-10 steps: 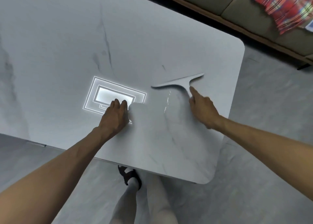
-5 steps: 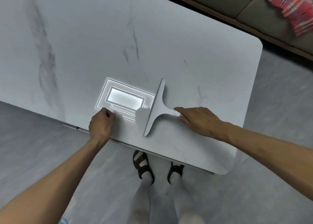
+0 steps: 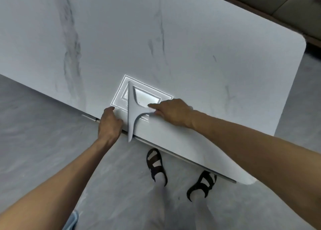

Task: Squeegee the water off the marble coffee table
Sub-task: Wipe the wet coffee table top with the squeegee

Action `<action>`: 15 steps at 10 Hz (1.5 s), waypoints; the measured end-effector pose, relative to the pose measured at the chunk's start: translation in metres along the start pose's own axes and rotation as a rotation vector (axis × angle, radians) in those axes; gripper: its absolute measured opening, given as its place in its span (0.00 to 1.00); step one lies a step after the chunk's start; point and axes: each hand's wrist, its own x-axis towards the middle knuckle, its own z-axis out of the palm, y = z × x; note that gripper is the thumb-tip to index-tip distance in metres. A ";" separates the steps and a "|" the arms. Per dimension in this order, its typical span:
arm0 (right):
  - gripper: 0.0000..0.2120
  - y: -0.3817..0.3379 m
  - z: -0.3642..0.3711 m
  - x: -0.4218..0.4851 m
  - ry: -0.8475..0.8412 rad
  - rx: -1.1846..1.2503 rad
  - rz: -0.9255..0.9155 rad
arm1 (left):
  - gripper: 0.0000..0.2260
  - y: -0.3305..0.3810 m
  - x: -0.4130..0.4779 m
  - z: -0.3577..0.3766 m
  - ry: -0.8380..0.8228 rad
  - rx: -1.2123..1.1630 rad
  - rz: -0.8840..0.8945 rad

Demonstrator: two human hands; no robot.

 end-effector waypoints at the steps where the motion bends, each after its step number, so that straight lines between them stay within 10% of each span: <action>1: 0.19 0.062 0.002 -0.061 0.039 0.110 0.216 | 0.22 0.031 -0.014 0.031 -0.021 0.111 0.235; 4: 0.19 0.159 0.042 -0.224 0.101 0.139 0.574 | 0.48 0.106 -0.060 0.120 -0.326 0.585 0.536; 9: 0.19 0.167 0.043 -0.279 0.156 0.118 0.431 | 0.22 0.156 -0.093 0.134 -0.323 0.468 0.363; 12: 0.19 0.119 0.097 -0.237 -0.008 0.176 0.222 | 0.25 0.140 -0.105 0.145 -0.192 0.291 0.391; 15: 0.18 0.223 0.084 -0.357 0.026 -0.004 0.384 | 0.23 0.175 -0.137 0.178 -0.353 0.601 0.447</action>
